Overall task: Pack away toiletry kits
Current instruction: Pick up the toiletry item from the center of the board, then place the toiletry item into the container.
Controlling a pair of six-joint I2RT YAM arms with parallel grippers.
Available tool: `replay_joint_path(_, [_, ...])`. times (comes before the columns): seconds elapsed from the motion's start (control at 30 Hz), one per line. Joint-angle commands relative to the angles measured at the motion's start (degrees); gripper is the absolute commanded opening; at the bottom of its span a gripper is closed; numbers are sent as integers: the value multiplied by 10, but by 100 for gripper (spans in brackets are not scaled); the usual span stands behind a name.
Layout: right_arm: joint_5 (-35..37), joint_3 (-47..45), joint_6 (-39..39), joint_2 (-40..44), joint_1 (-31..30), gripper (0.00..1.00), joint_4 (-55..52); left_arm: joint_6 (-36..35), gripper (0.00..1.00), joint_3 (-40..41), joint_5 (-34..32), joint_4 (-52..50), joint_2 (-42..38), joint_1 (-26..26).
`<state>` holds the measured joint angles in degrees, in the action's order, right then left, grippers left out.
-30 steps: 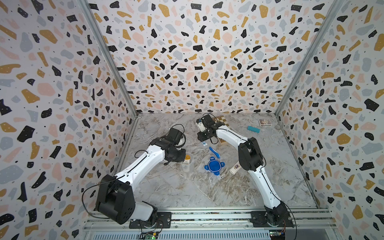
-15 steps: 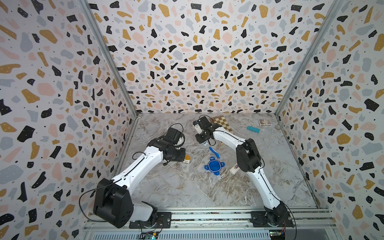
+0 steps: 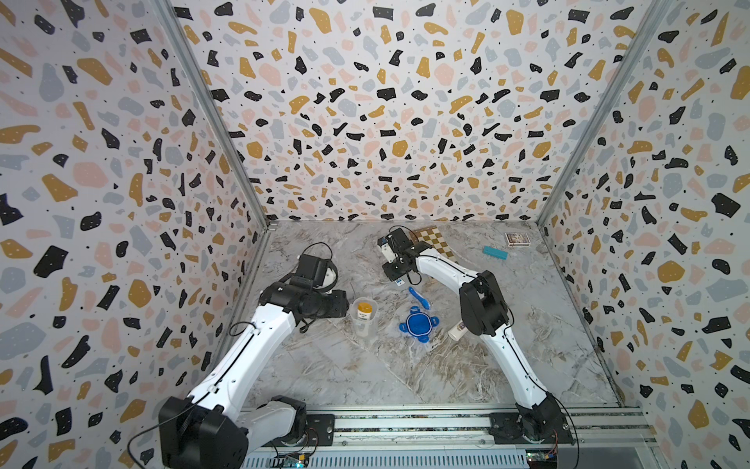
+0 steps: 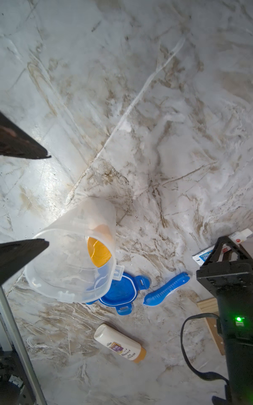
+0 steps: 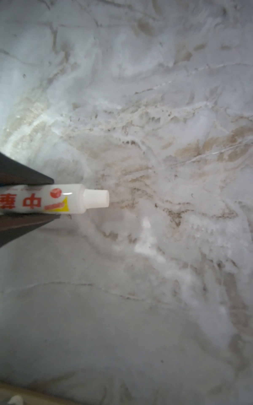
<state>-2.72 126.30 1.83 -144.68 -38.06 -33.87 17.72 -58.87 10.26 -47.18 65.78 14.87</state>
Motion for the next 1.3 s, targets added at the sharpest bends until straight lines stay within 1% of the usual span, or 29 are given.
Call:
replay_joint_path(0.0, [-12, -54, -1, 115, -8, 22, 19, -3, 59, 17, 46, -6, -25, -23])
replay_joint_path(0.07, [-32, -135, 6, 189, -12, 21, 79, 0, 59, 29, 73, 5, -29, -38])
replay_joint_path(0.13, [-63, -233, 5, 274, -20, 21, 153, 6, 59, 46, 114, 26, -30, -52])
replay_joint_path(0.2, [-98, -326, 8, 349, -24, 21, 227, 11, 58, 60, 143, 46, -31, -57])
replay_joint_path(0.27, [-133, -418, 26, 426, -28, 20, 325, 15, 58, 69, 164, 60, -29, -57])
replay_joint_path(0.33, [-177, -507, 43, 484, -31, 20, 423, 15, 58, 73, 178, 66, -27, -58])
replay_joint_path(0.43, [-216, -606, 68, 537, -41, 20, 561, 13, 58, 72, 181, 65, -23, -58])
replay_joint_path(0.5, [-226, -640, 76, 551, -48, 20, 623, 13, 57, 72, 175, 65, -25, -58])
replay_joint_path(0.63, [-276, -654, 99, 542, -65, 22, 696, 21, 57, 77, 160, 67, -30, -59])
replay_joint_path(0.73, [-284, -668, 104, 531, -84, 23, 747, 24, 57, 79, 156, 69, -35, -60])
replay_joint_path(0.83, [-273, -694, 110, 529, -98, 23, 799, 25, 57, 80, 151, 69, -39, -64])
replay_joint_path(0.93, [-272, -714, 127, 524, -104, 23, 833, 25, 57, 80, 152, 68, -42, -70])
replay_joint_path(1.07, [-275, -739, 130, 506, -109, 23, 883, 28, 56, 80, 160, 75, -40, -73])
replay_joint_path(1.17, [-289, -733, 131, 480, -110, 23, 900, 28, 56, 80, 162, 74, -36, -73])
replay_joint_path(1.27, [-288, -731, 125, 466, -115, 23, 909, 25, 56, 80, 157, 69, -38, -74])
